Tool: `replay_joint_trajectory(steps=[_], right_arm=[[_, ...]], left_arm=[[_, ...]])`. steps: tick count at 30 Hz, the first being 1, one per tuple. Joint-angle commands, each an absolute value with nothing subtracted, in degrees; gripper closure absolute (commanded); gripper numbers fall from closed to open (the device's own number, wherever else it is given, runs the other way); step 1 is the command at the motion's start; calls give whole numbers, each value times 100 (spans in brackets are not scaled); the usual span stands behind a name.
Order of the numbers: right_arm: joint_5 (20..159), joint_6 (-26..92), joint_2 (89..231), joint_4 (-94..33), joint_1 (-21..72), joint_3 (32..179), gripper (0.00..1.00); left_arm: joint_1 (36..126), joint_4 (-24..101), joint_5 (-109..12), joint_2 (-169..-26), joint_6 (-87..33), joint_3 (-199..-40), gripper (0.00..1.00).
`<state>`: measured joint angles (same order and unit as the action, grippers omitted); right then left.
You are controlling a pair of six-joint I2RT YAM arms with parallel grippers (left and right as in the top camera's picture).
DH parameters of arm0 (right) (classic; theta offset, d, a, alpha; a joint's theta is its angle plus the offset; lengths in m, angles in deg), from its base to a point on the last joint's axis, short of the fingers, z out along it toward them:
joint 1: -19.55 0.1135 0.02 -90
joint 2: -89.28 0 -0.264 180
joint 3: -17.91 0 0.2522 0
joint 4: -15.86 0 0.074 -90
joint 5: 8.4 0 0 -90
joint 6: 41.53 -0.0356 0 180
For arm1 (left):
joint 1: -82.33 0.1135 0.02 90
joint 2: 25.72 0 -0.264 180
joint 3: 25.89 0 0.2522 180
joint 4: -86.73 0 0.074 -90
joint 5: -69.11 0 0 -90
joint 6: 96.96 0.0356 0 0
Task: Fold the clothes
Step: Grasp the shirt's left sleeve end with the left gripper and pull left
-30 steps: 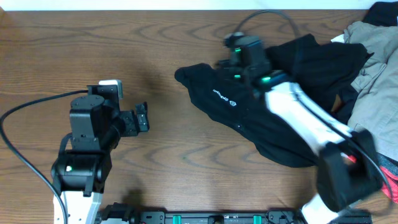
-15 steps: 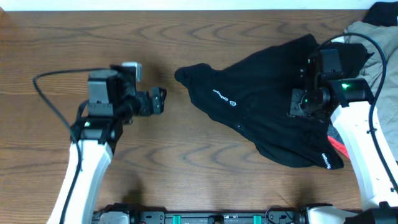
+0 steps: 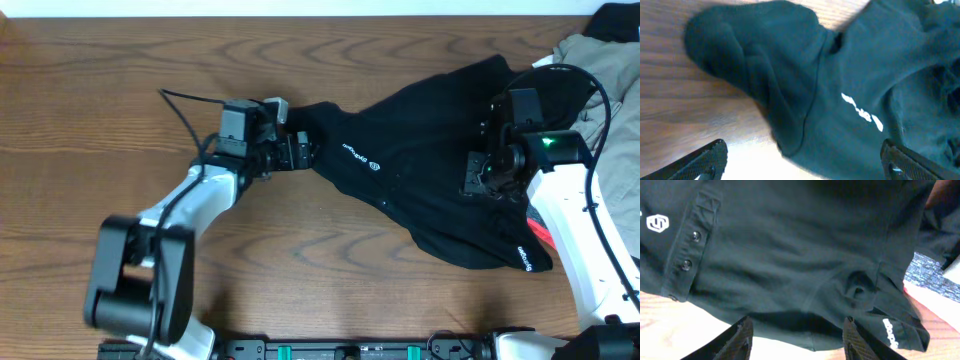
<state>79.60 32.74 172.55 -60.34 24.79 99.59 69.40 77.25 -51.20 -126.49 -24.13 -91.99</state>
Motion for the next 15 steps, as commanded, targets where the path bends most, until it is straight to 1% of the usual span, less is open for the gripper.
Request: replay_joint_trajectory(steps=[1,5,9,13,14,15], right_arm=[[7947,3283,17259,-6088,2407,9942,44],[7947,3285,17259,-6097,2407,9942,44],[7947,3285,17259,-6110,2407,9942,46],[7947,3285,17259,-6169,2407,9942,47],[7947,3287,17259,-6182,2407,9944,48],[7947,3287,17259,-6185,2407,9944,49]], left_arm=[[6892,8013,-5196,-13038,-2981,-9277,2],[6822,8400,-5174,-13412,-3130,-9277,3],[6724,9108,-5174,-13685,-3211,-9277,14],[6507,9624,-5172,-13904,-3331,-9277,21],[6462,9661,-5170,-13950,-3353,-9277,25],[6411,9685,-5170,-13991,-3372,-9277,34]])
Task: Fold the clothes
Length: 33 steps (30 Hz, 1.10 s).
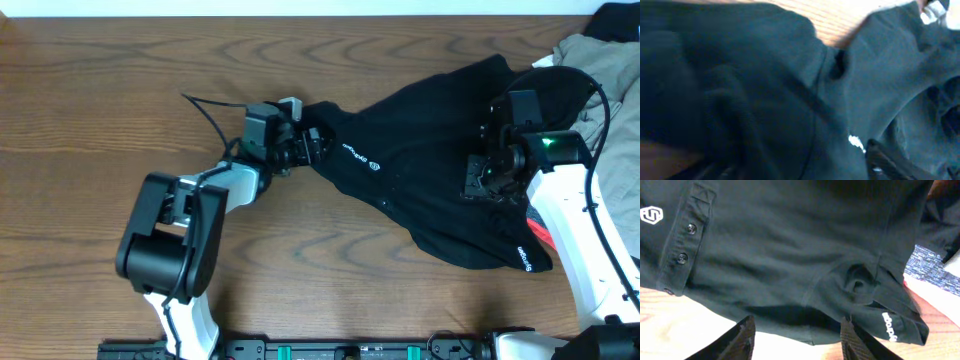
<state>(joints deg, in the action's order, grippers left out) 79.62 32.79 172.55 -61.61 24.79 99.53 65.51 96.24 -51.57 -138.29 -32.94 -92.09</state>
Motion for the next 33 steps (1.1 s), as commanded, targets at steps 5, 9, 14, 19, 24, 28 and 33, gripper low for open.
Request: replay_joint_trajectory(steps=[5,9,14,19,24,28,33], right_arm=[[7947,3285,17253,-6202,2407,9942,66],[7945,3285,17253,-6178,2404,9944,71],[8000,3285,17253,-6165,2407,9944,71],[8056,3283,17253,-6178,2407,9944,70],[8056,3285,17253,-6112,2407,9944,69],[8056,3285,17253,-6005,2407,9944,68],[8030,3292,17253,-5911,2407,9944,66]], left_arm=[[6475,10009,-5176,-13945,-3582,-9282,94],[6750,10052,-5150,-13548,-3471,-9459,94],[7275,9965,-4462,-13121,-3209,-10073,94],[7893,9812,-3996,-13148,-3209,-10711,94],[8245,8946,-4490,-13148,-3211,-10941,2],[8241,7569,-5478,-13148,-3209,-10938,2],[7974,5414,-6206,-13148,-3209,-10936,2]])
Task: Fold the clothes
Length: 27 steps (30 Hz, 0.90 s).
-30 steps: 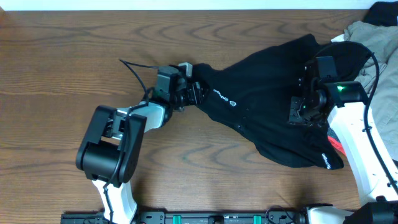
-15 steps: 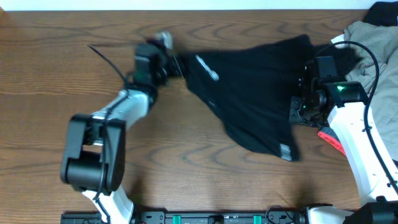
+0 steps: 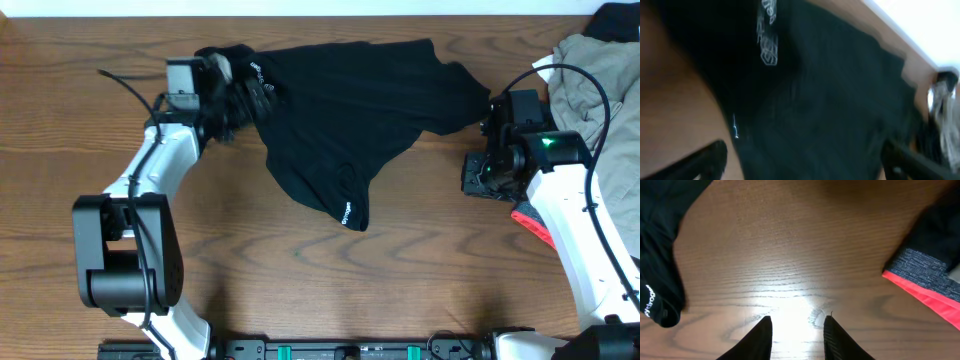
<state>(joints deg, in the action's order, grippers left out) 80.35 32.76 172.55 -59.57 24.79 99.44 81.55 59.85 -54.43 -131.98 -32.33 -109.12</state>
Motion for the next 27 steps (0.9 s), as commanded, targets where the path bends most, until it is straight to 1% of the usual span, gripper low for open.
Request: replay_joint_trajectory(steps=[1,4,6,11,13,17,20,24,27], right_arm=[[8008,3318,17253,-5881,2407,9944,66],[7984,3399,17253,-5743,2400,9944,64],[7982,3397,17253,-5656,2378,9944,62],[7984,3399,17253,-5500,2321,9944,61],[7984,3401,17253,-5498,2321,9944,61],[7987,3443,17253,-5551,2321,9944,61],[7989,3499,17253,-5621,2321,9944,61],[7989,3528,17253,-5699,2321,9944,61],[7989,3528,17253,-5723,2321,9944,61]], left_arm=[[7891,4982,-6201,-13148,-3187,-10936,2],[7585,3917,-6204,-13148,-3003,-10927,2],[7336,3460,-6197,-13148,-2968,-10925,2],[6695,3102,-6180,-13148,-3091,-10925,2],[6429,3111,-6007,-13148,-3372,-10912,2],[5915,3233,-5148,-13150,-4271,-10763,2],[5603,3522,-5126,-13152,-4929,-10560,2],[5397,4199,-5102,-13182,-5300,-10254,2],[5303,4643,-5104,-13266,-5361,-10077,2]])
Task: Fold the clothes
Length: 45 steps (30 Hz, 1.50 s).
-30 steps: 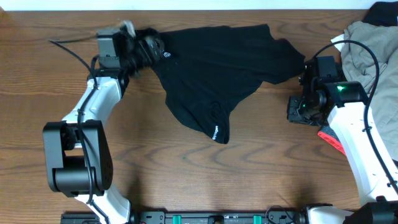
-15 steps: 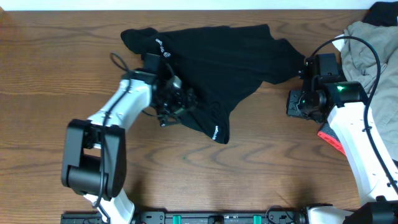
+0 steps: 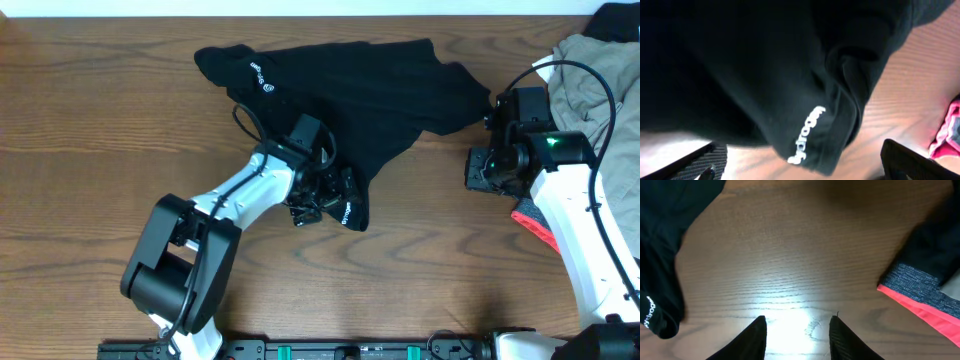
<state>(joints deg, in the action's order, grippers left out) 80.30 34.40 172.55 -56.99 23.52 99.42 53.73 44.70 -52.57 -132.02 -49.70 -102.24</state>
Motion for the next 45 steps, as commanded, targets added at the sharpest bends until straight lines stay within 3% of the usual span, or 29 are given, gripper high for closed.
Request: replay_joint_trajectory(steps=[1,3,5,9,22,26,28,36,45], right_arm=[[7989,3528,17253,-5726,2321,9944,61],[7989,3528,17253,-5728,2321,9944,61],[7989,3528,17253,-5728,2321,9944,61],[7991,3526,17253,-5728,2321,9944,62],[7989,3528,17253,-5835,2321,9944,62],[7989,3528,17253,-5846,2321,9944,62],[7989,3528,17253,-5844,2321,9944,62],[7989,3528,17253,-5855,2321,9944,62],[7989,3528,17253,-5852,2321,9944,62]], left_arm=[[5275,4689,-5102,-13285,-5361,-10060,2],[5235,4702,-5102,-13298,-5359,-10062,1],[5198,4700,-5104,-13298,-5359,-10062,7],[5106,4697,-5109,-13298,-5361,-10062,29],[4840,4713,-5456,-13298,-5724,-10062,30],[4838,4697,-5471,-13298,-5724,-10062,62],[4838,4697,-5279,-13298,-5667,-10062,68],[4838,4597,-4999,-13294,-5486,-10062,59],[4785,4350,-4774,-13097,-5416,-10068,56]])
